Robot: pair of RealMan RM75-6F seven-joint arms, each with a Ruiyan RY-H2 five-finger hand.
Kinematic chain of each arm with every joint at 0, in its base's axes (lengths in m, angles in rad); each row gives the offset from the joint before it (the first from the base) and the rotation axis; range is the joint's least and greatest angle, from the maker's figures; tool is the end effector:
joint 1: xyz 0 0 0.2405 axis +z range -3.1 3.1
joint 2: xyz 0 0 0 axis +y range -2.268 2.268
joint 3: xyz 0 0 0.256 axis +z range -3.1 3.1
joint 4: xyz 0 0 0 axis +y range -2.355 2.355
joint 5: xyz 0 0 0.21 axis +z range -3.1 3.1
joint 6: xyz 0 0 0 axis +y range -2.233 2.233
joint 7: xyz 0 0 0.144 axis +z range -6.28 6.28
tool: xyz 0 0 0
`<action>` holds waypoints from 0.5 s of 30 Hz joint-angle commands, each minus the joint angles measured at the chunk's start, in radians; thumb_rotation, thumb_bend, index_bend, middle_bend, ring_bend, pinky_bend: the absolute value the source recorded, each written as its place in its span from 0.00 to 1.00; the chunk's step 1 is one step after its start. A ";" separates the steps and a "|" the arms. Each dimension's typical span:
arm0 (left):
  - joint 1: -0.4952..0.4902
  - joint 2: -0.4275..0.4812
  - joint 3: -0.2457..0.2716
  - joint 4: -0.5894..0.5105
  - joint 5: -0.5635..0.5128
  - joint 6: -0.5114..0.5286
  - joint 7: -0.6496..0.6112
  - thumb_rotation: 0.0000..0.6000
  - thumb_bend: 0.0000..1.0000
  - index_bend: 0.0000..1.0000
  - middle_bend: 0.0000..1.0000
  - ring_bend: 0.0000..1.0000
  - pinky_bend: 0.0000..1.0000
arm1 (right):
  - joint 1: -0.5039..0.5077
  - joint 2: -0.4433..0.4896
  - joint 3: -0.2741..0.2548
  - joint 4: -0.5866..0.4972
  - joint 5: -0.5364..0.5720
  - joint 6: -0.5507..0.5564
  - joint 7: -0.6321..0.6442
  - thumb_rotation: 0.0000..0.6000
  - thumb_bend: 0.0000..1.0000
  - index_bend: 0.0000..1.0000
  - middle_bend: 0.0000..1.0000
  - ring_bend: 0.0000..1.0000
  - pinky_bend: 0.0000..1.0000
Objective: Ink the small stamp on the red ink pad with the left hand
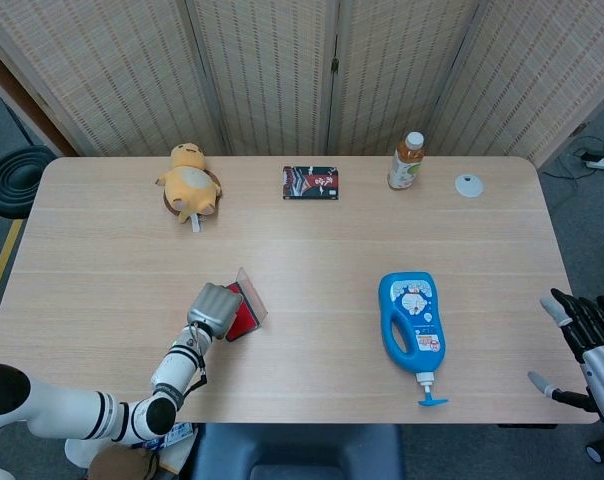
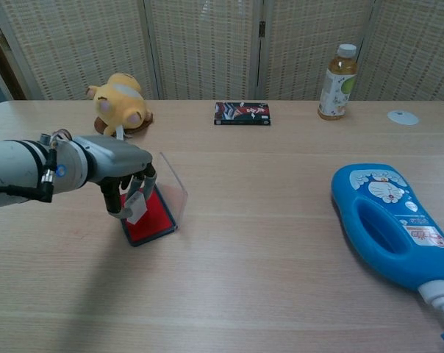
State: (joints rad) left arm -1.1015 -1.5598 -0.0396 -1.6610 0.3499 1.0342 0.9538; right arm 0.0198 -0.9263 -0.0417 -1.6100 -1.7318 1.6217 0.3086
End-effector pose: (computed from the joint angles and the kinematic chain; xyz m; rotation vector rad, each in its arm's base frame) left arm -0.1099 0.3361 -0.0467 -2.0282 -0.8223 -0.3534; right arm -0.3018 -0.1394 0.2099 1.4967 -0.9494 1.0786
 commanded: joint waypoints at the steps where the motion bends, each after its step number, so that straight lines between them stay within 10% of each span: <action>1: 0.002 -0.003 0.003 0.008 0.002 -0.004 -0.006 1.00 0.33 0.68 0.48 0.36 0.41 | 0.000 0.000 0.000 0.001 0.000 0.001 0.001 1.00 0.19 0.00 0.00 0.00 0.00; 15: 0.002 0.027 0.008 -0.053 0.014 0.041 0.002 1.00 0.33 0.69 0.48 0.36 0.41 | 0.001 -0.002 0.000 0.001 0.002 -0.003 -0.004 1.00 0.19 0.00 0.00 0.00 0.00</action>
State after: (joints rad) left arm -1.0976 -1.5429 -0.0318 -1.6964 0.3629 1.0593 0.9476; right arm 0.0211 -0.9282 -0.0416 -1.6094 -1.7298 1.6184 0.3047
